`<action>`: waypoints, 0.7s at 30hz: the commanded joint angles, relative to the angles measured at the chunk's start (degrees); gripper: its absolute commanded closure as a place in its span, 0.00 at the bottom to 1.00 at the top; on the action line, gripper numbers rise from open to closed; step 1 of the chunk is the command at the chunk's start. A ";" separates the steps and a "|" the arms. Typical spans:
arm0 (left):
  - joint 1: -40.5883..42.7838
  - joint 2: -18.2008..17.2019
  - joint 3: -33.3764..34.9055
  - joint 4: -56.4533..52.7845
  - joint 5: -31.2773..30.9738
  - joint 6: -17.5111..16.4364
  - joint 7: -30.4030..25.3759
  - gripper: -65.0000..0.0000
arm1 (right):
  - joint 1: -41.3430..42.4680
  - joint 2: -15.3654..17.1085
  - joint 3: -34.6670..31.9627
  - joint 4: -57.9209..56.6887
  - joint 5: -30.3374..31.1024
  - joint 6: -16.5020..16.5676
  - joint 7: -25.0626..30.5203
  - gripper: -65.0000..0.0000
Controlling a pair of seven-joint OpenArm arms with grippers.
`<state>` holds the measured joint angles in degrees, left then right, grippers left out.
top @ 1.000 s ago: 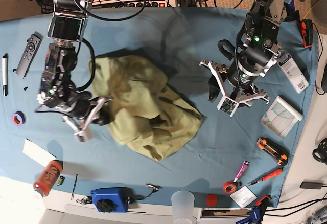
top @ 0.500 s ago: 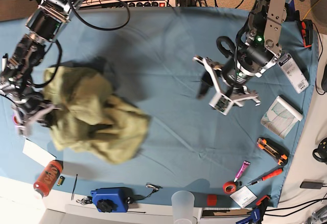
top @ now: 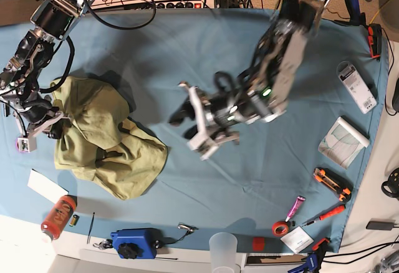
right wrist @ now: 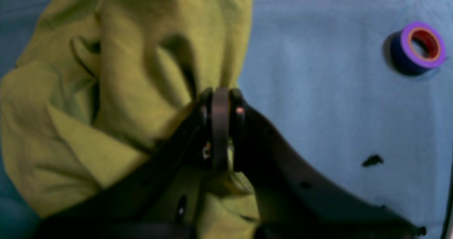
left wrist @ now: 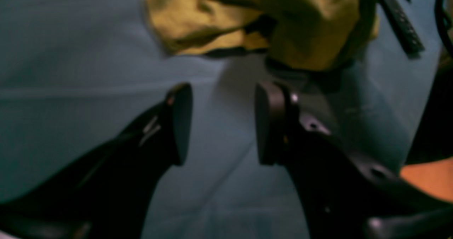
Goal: Layout the t-shirt on the table in an organized manner, then fold the t-shirt properly
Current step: 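Grasp a shirt corner with the left gripper and pull it outward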
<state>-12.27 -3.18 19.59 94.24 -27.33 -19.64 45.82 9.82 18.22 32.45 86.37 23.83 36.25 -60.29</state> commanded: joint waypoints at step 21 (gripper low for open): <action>-19.30 11.28 2.36 -34.51 9.86 7.82 -12.11 0.55 | -0.63 1.31 0.13 1.18 17.62 3.75 -7.50 1.00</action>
<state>-29.85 7.20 22.06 58.78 -17.12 -11.57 35.20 8.21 18.24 32.47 86.39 40.45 39.90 -68.84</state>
